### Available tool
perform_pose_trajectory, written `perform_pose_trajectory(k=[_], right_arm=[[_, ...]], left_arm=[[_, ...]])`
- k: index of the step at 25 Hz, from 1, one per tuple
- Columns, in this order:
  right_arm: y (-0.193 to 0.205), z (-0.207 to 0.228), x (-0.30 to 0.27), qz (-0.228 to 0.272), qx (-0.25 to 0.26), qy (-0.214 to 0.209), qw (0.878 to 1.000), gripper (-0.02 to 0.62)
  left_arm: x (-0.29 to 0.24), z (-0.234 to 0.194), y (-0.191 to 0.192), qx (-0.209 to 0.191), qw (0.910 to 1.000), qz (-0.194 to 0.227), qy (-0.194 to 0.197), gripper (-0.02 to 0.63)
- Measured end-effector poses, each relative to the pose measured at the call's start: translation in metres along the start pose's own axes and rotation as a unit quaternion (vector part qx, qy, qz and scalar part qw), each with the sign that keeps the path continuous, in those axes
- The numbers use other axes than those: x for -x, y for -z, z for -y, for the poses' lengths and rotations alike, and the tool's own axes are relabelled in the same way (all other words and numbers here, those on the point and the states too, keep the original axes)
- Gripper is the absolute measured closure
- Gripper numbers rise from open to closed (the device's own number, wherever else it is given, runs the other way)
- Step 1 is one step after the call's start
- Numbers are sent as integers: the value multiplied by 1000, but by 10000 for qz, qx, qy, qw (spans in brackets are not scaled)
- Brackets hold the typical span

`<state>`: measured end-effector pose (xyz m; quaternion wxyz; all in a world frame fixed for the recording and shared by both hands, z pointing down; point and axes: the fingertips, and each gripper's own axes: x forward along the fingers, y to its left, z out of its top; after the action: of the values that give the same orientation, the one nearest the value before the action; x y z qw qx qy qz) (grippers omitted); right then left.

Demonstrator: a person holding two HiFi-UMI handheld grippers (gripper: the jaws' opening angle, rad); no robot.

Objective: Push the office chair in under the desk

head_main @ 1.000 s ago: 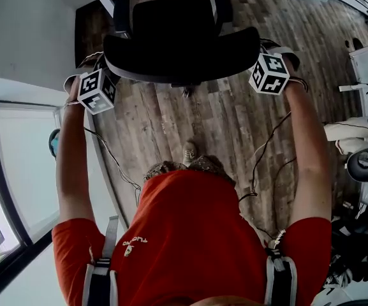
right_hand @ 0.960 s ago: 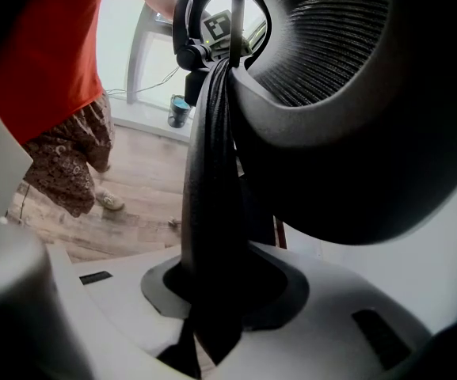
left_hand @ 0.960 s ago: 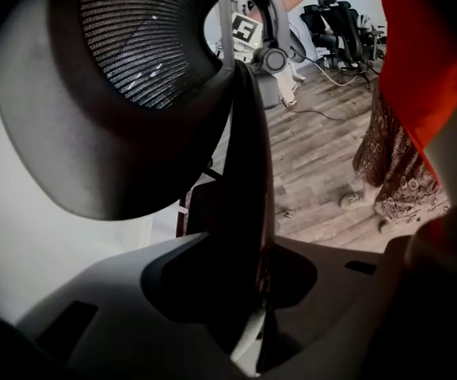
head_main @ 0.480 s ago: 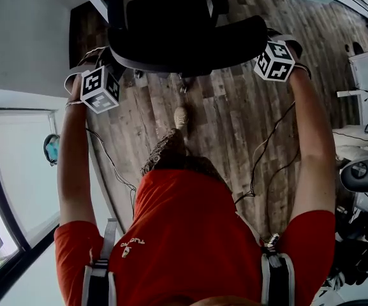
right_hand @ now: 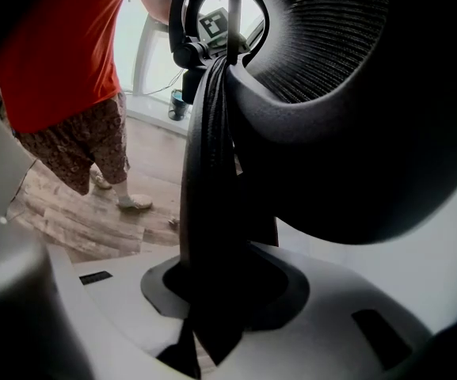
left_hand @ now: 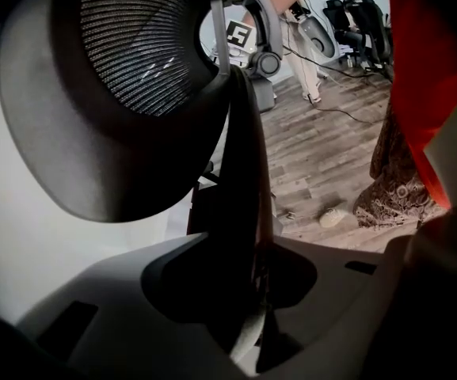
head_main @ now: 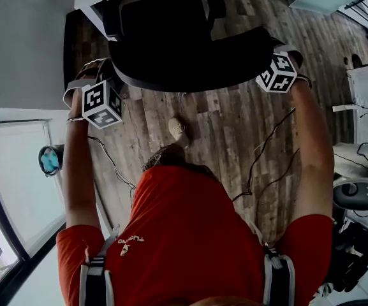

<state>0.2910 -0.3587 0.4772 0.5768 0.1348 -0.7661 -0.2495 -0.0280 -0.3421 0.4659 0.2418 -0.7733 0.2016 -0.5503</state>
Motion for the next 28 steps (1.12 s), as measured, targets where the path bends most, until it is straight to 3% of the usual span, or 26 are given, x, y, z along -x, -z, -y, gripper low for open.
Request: perform_pose_trajectory(k=[18,23,28], right_arm=[[39,119,-70,95,137,-38,9999,479],[47,134,-95,182,152,-94,9997,480],[36,150,-92,185,233,-69,9995,480]], left_arm=[[-80,-105,16,143,9997,-186,17,474],[-108,-120,22,117,9998,-152,95,474],[-100,-130,32,211,9994,-239,153,477]])
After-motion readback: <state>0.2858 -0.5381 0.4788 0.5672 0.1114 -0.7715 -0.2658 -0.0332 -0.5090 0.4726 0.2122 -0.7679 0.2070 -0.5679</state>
